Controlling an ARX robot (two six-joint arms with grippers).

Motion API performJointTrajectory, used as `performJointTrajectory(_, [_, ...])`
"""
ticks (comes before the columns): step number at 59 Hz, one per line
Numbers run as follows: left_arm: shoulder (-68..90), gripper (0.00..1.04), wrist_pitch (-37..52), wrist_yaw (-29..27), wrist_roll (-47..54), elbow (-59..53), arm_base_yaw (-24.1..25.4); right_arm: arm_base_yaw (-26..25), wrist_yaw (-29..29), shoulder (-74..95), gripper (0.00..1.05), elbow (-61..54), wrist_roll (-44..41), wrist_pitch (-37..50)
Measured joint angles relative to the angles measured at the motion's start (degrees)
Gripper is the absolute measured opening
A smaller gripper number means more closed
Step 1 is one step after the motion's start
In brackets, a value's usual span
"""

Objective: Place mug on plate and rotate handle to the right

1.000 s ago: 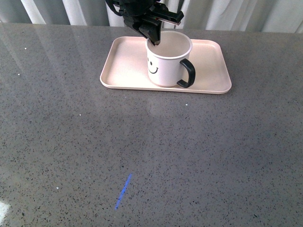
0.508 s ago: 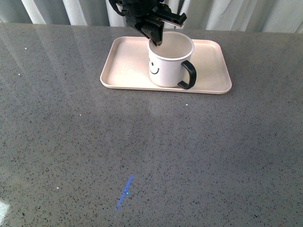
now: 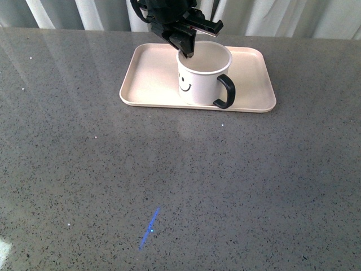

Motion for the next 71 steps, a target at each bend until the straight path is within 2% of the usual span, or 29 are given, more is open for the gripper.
performJointTrajectory(4, [0.0, 0.08, 0.0, 0.0, 0.0, 0.0, 0.0, 0.0, 0.0, 0.0, 0.96, 0.0, 0.0, 0.0])
performJointTrajectory(10, [0.0, 0.29, 0.4, -0.1, 0.0, 0.0, 0.0, 0.0, 0.0, 0.0, 0.96, 0.0, 0.0, 0.0])
performJointTrajectory(18, [0.0, 0.46, 1.0, -0.1, 0.0, 0.0, -0.1, 0.0, 0.0, 0.0, 0.96, 0.0, 0.0, 0.0])
performJointTrajectory(22, [0.0, 0.60, 1.1, -0.1, 0.0, 0.0, -0.1, 0.0, 0.0, 0.0, 0.96, 0.0, 0.0, 0.0])
performJointTrajectory(24, [-0.2, 0.73, 1.9, 0.0, 0.0, -0.5, -0.1, 0.0, 0.0, 0.0, 0.96, 0.0, 0.0, 0.0])
performJointTrajectory(30, [-6.8, 0.94, 9.9, 0.1, -0.2, -12.6, 0.0, 0.0, 0.0, 0.0, 0.96, 0.0, 0.0, 0.0])
performJointTrajectory(32, [-9.6, 0.97, 11.8, 0.1, -0.3, -16.9, 0.0, 0.0, 0.0, 0.0, 0.96, 0.0, 0.0, 0.0])
performJointTrajectory(35, [-14.7, 0.95, 15.0, 0.1, -0.5, -23.8, 0.1, 0.0, 0.0, 0.0, 0.96, 0.0, 0.0, 0.0])
performJointTrajectory(36, [-23.3, 0.96, 20.2, 0.3, -1.1, -34.5, 0.3, 0.0, 0.0, 0.0, 0.96, 0.0, 0.0, 0.0])
performJointTrajectory(41, [-31.1, 0.96, 26.3, 0.6, -2.6, -44.8, 0.9, 0.0, 0.0, 0.0, 0.96, 0.0, 0.0, 0.0])
performJointTrajectory(48, [-43.9, 0.95, 39.4, 0.4, -6.4, -62.8, 2.0, 0.0, 0.0, 0.0, 0.96, 0.0, 0.0, 0.0])
performJointTrajectory(50, [-48.4, 0.89, 50.3, -7.5, -9.5, -70.4, 2.0, 0.0, 0.0, 0.0, 0.96, 0.0, 0.0, 0.0])
performJointTrajectory(51, [-52.0, 0.84, 59.8, -15.3, -11.8, -76.7, 2.0, 0.0, -0.1, 0.0, 0.96, 0.0, 0.0, 0.0])
performJointTrajectory(53, [-57.1, 0.77, 72.3, -22.3, -14.2, -85.5, 2.8, 0.0, -0.1, 0.0, 0.96, 0.0, 0.0, 0.0])
performJointTrajectory(54, [-61.2, 0.72, 81.8, -26.2, -15.4, -92.4, 3.7, 0.0, 0.0, 0.0, 0.96, 0.0, 0.0, 0.0])
performJointTrajectory(55, [-63.8, 0.68, 87.1, -27.9, -16.3, -96.5, 4.3, 0.0, 0.0, 0.0, 0.96, 0.0, 0.0, 0.0])
performJointTrajectory(58, [-71.9, 0.56, 100.9, -28.9, -18.1, -108.8, 7.1, 0.0, 0.1, 0.0, 0.96, 0.0, 0.0, 0.0])
performJointTrajectory(61, [-77.6, 0.43, 108.4, -28.2, -19.0, -118.1, 9.2, 0.0, 0.1, 0.0, 0.96, 0.0, 0.0, 0.0])
performJointTrajectory(66, [-81.4, 0.26, 111.9, -26.0, -19.6, -128.4, 11.0, 0.0, -0.1, 0.0, 0.96, 0.0, 0.0, 0.0])
performJointTrajectory(71, [-83.0, 0.13, 113.0, -24.7, -19.6, -134.1, 12.1, 0.0, 0.0, 0.0, 0.96, 0.0, 0.0, 0.0])
